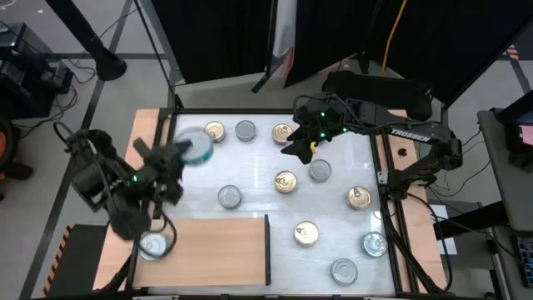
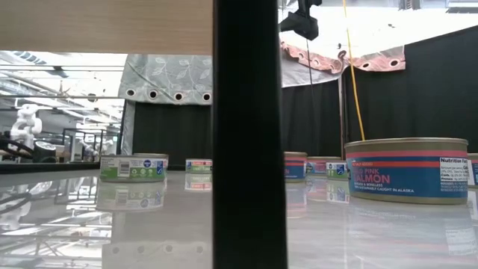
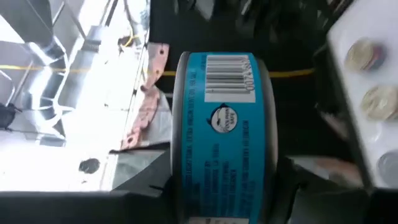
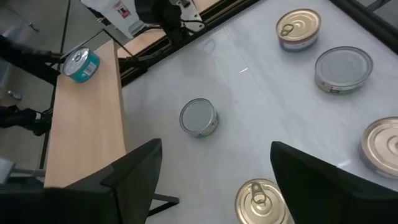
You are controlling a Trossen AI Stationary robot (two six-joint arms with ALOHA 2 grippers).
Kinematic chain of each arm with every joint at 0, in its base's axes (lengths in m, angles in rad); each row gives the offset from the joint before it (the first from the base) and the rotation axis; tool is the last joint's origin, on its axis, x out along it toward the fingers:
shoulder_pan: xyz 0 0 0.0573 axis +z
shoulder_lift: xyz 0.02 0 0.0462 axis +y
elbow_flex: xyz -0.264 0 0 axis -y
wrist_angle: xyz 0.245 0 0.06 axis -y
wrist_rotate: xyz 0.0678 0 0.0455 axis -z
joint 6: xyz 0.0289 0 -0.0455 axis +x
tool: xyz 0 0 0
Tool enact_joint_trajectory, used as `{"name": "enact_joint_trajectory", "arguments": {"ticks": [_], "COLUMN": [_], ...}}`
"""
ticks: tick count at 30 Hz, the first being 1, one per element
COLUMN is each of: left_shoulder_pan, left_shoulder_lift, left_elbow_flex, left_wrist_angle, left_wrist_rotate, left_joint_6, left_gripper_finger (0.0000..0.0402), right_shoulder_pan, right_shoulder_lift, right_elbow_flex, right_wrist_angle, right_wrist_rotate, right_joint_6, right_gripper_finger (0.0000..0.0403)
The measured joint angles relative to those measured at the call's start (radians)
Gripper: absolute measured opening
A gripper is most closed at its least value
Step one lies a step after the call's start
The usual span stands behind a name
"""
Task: Stack canned seafood by type on shelf
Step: Stack the top yellow blue tuna can on top of the yellow blue tuna can on the shelf
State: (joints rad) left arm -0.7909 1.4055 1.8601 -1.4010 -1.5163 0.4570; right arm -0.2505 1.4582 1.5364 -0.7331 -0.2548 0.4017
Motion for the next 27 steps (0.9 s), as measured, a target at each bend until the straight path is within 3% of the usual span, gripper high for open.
{"name": "enact_joint_trajectory", "arguments": {"ticks": [5,10,20,27], "left_shoulder_pan": [-0.065,-0.06,0.142,0.239], "left_shoulder_lift": [0.017,0.001,-0.222,-0.337], "left_elbow_flex": [-0.001,-0.008,-0.025,-0.101], "left_wrist_angle": [-0.045,-0.161,-0.168,-0.172], "left_wrist_rotate": [0.0,0.024,0.311,0.642], "left_joint_6": [-0.191,-0.323,-0.415,-0.712], "left_gripper_finger": [0.015,0.0151,0.0151,0.0151], "right_shoulder_pan": [-0.028,-0.048,-0.05,-0.029], "right_shoulder_lift": [0.0,0.0,0.0,0.0], "right_elbow_flex": [0.0,0.0,0.0,0.0], "right_wrist_angle": [0.002,0.003,0.029,0.175], "right_wrist_rotate": [-0.005,-0.007,-0.009,-0.005], "right_joint_6": [-0.026,-0.031,-0.03,-0.055], "right_gripper_finger": [0.029,0.029,0.029,0.029]}}
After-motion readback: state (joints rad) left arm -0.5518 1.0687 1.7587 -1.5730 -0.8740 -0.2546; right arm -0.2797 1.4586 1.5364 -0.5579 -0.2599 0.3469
